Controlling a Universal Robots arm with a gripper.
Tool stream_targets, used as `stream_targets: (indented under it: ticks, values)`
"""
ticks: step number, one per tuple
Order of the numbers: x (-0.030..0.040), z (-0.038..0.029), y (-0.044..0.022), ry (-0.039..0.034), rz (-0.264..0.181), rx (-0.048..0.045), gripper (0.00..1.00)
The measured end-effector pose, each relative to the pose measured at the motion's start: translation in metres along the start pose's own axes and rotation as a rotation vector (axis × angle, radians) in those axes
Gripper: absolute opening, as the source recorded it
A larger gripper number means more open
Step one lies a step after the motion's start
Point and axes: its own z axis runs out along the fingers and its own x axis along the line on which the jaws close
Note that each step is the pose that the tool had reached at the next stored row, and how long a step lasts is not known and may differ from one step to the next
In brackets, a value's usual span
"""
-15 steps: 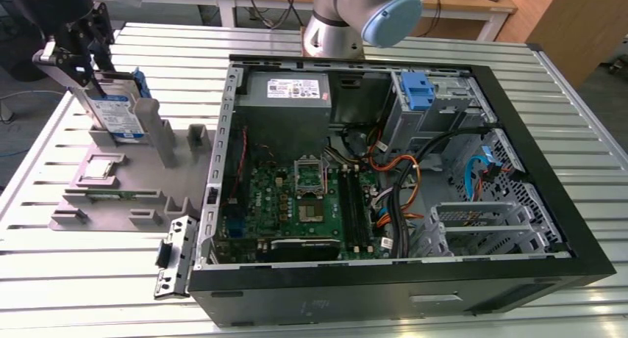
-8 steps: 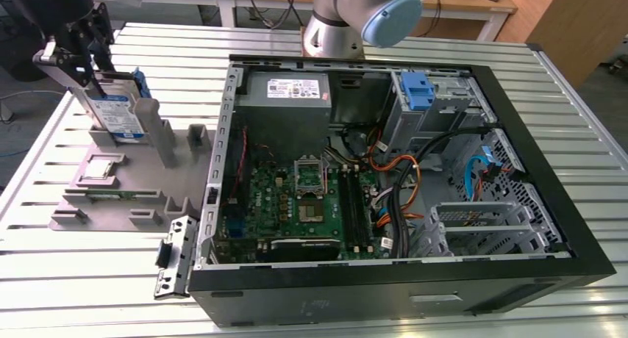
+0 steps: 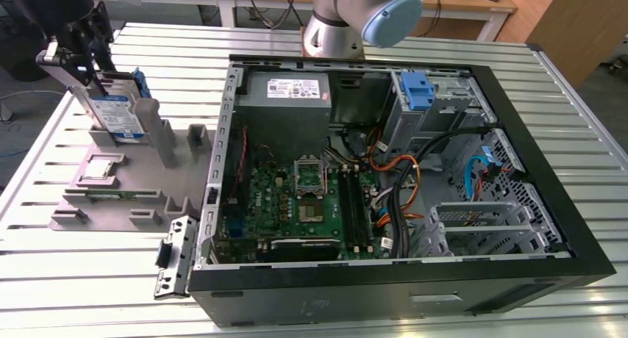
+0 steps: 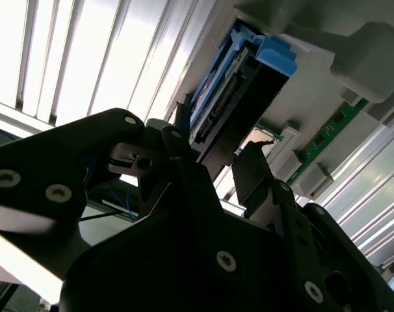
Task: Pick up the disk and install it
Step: 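Pick up the disk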
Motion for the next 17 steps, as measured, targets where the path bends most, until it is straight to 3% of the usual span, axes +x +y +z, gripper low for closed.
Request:
stream_targets:
  ticks: [3,8,13,17]
  values:
    - [0.0000,0.0000,0.0000,-0.0003,-0.001,-0.0002,0.53]
    - [0.0001,0.0004,0.0008,0.0085,-0.004,0.0001,0.53]
    - [0.0001,0.0005,0.0008,0.0087,-0.006,0.0001,0.53]
    - [0.0001,0.0006,0.0008,0.0096,-0.038,-0.0017,0.53]
